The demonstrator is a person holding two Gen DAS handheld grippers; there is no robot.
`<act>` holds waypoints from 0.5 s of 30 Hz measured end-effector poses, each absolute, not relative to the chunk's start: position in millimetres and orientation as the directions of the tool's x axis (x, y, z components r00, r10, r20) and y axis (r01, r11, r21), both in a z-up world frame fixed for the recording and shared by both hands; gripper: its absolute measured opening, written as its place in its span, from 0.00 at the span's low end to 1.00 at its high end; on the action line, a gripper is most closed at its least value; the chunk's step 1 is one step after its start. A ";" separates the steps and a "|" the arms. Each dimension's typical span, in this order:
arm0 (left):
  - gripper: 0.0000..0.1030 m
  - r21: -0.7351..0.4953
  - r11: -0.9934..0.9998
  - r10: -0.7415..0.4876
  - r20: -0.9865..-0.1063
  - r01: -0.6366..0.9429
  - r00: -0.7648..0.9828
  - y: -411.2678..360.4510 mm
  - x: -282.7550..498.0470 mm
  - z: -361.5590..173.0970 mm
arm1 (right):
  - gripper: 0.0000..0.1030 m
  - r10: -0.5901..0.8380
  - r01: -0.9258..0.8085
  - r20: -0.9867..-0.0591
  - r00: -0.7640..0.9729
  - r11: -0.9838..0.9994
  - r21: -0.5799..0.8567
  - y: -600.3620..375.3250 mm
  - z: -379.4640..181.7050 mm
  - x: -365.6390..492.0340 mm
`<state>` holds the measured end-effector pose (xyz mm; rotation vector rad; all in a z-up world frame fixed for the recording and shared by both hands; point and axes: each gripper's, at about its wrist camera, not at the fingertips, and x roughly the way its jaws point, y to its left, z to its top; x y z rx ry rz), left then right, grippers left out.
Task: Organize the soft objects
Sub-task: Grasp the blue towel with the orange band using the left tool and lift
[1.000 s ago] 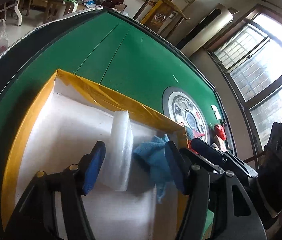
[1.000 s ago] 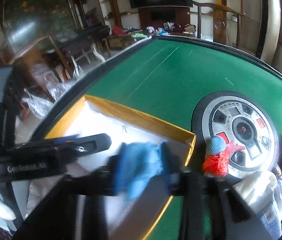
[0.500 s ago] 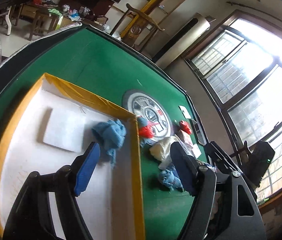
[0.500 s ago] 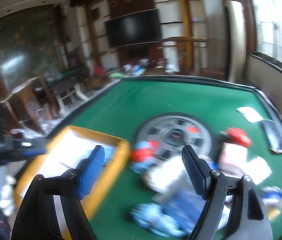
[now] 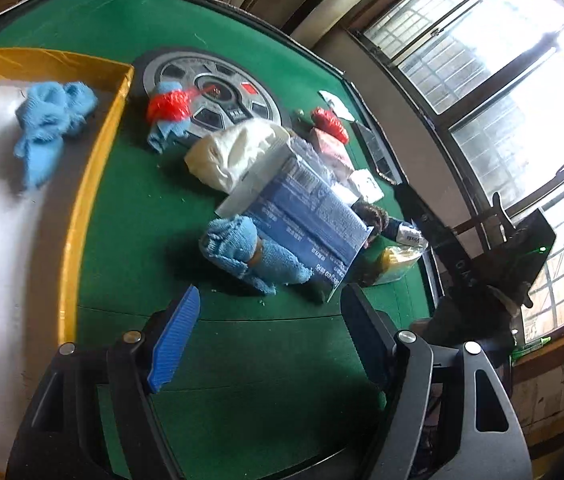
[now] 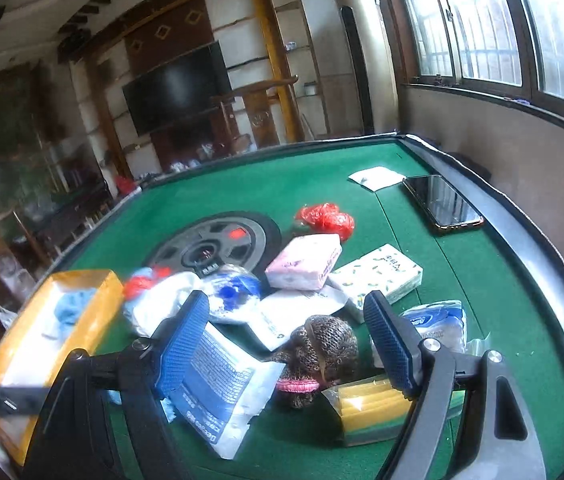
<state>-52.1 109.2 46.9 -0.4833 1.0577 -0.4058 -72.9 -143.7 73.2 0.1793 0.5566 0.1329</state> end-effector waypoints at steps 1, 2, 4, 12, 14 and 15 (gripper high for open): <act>0.70 -0.546 0.835 -0.517 -0.734 0.070 0.440 105.0 -50.9 44.9 | 0.73 0.181 -0.079 -0.502 0.846 0.973 0.218 -146.2 74.9 -74.6; 0.70 -0.533 0.845 -0.496 -0.742 0.052 0.451 101.7 -49.4 43.3 | 0.73 0.187 -0.084 -0.496 0.848 0.971 0.222 -147.5 76.5 -75.8; 0.70 -0.510 0.860 -0.452 -0.750 0.012 0.483 97.8 -43.7 40.8 | 0.73 0.206 -0.101 -0.493 0.845 0.968 0.231 -148.0 76.5 -75.6; 0.67 -0.448 0.890 -0.434 -0.772 0.087 0.465 68.0 -27.6 24.6 | 0.73 0.220 -0.119 -0.486 0.846 0.966 0.230 -144.4 74.8 -79.5; 0.41 -0.451 0.883 -0.457 -0.761 0.130 0.460 65.9 -30.1 22.9 | 0.73 0.214 -0.111 -0.494 0.842 0.967 0.229 -144.3 72.5 -76.8; 0.30 -0.465 0.874 -0.475 -0.758 0.141 0.447 66.8 -30.6 21.7 | 0.73 0.212 -0.108 -0.498 0.841 0.967 0.229 -144.6 71.3 -75.9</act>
